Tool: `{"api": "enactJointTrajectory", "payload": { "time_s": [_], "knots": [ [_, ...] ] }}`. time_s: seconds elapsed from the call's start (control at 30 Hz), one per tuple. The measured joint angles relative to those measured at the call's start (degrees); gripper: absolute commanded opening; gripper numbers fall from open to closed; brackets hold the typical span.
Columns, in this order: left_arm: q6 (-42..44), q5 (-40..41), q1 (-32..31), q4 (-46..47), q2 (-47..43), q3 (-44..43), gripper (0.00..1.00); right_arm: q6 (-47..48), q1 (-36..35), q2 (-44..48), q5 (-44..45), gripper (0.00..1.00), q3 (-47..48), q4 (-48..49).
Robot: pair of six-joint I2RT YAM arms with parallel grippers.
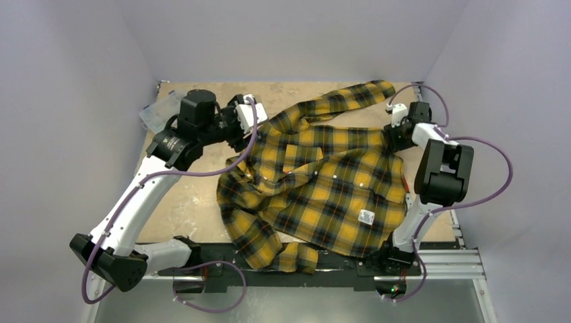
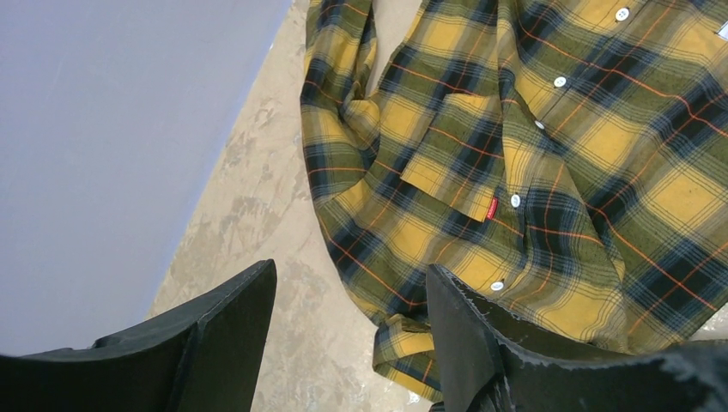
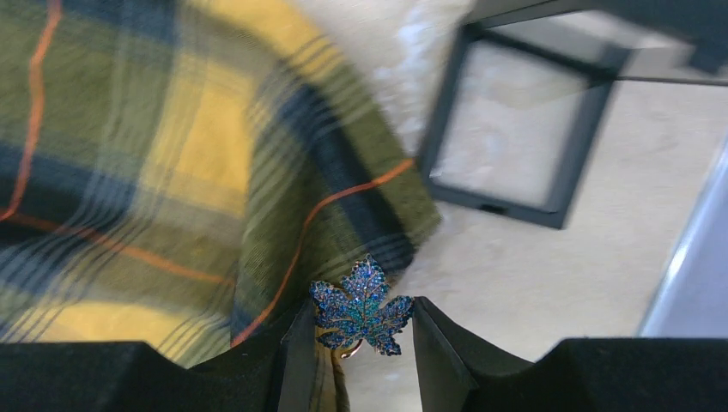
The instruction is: Remove the brooch from the garment
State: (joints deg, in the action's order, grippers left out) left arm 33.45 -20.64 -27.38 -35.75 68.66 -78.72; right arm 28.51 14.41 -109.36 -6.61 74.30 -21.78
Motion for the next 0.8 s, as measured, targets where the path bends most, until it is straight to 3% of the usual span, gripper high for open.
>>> {"api": "enactJointTrajectory", "payload": {
  "time_s": [0.47,0.63,0.8],
  "knots": [
    [0.17,0.17,0.00,-1.42,0.00,-0.59,0.64,1.44,-14.51,6.25,-2.69,0.15,-6.19,-0.15],
    [0.17,0.28,0.00,-2.23,0.00,-0.59,0.64,-0.26,-13.73,6.25,-5.16,0.15,-4.81,-1.44],
    [0.09,0.22,0.00,-2.32,0.00,-0.59,0.63,-1.79,-7.63,6.25,-7.45,0.16,0.13,-3.08]
  ]
}}
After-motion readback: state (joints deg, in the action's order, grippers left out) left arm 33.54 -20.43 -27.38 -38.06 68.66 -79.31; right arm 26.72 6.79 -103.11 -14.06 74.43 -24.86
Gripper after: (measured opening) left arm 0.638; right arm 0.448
